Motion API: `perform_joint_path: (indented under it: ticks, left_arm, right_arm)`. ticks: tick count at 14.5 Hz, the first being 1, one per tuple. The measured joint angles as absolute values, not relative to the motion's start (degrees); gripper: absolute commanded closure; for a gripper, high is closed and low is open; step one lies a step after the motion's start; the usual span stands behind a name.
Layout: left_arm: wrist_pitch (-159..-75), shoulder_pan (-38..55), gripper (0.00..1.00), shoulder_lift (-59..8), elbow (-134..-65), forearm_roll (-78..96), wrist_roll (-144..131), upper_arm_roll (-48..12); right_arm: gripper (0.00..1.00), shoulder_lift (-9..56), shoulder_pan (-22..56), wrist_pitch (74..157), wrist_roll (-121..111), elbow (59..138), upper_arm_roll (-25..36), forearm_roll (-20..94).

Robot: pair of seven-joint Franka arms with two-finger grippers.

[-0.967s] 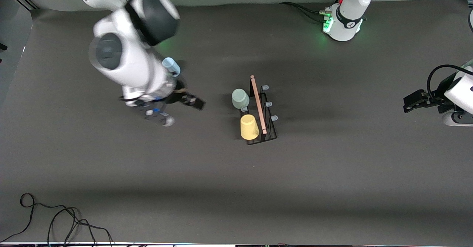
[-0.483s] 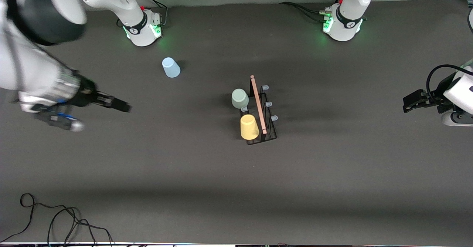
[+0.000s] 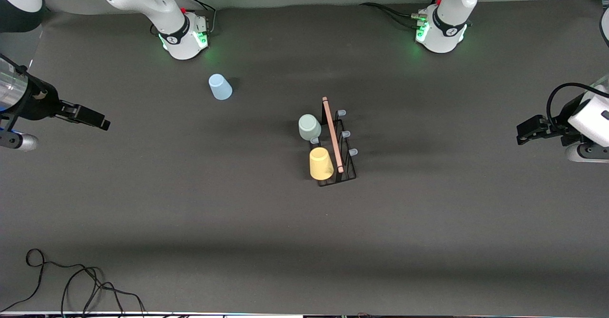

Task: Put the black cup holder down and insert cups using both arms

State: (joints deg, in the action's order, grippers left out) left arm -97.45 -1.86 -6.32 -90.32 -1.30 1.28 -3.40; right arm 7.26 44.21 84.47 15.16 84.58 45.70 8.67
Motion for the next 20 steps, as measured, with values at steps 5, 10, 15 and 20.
perform_joint_path:
  ticks: [5,10,15,20]
  left_arm:
    - [-97.3,-1.8,0.0,-6.3,-90.3,-1.3,1.3,-3.4]
    - [-97.3,-1.8,0.0,-6.3,-90.3,-1.3,1.8,-3.4]
    - [-97.3,-1.8,0.0,-6.3,-90.3,-1.3,2.4,-3.4]
    - [-97.3,-1.8,0.0,-6.3,-90.3,-1.3,2.4,-3.4]
  right_arm:
    - [0.0,7.1,32.2,84.4,15.1,84.6,33.7,7.4]
    - [0.0,5.5,18.4,84.1,9.1,84.7,19.9,4.2]
    - [0.0,3.8,7.4,84.0,2.9,86.1,9.3,0.8]
    - [0.0,1.8,2.4,84.2,2.7,87.1,6.4,0.8]
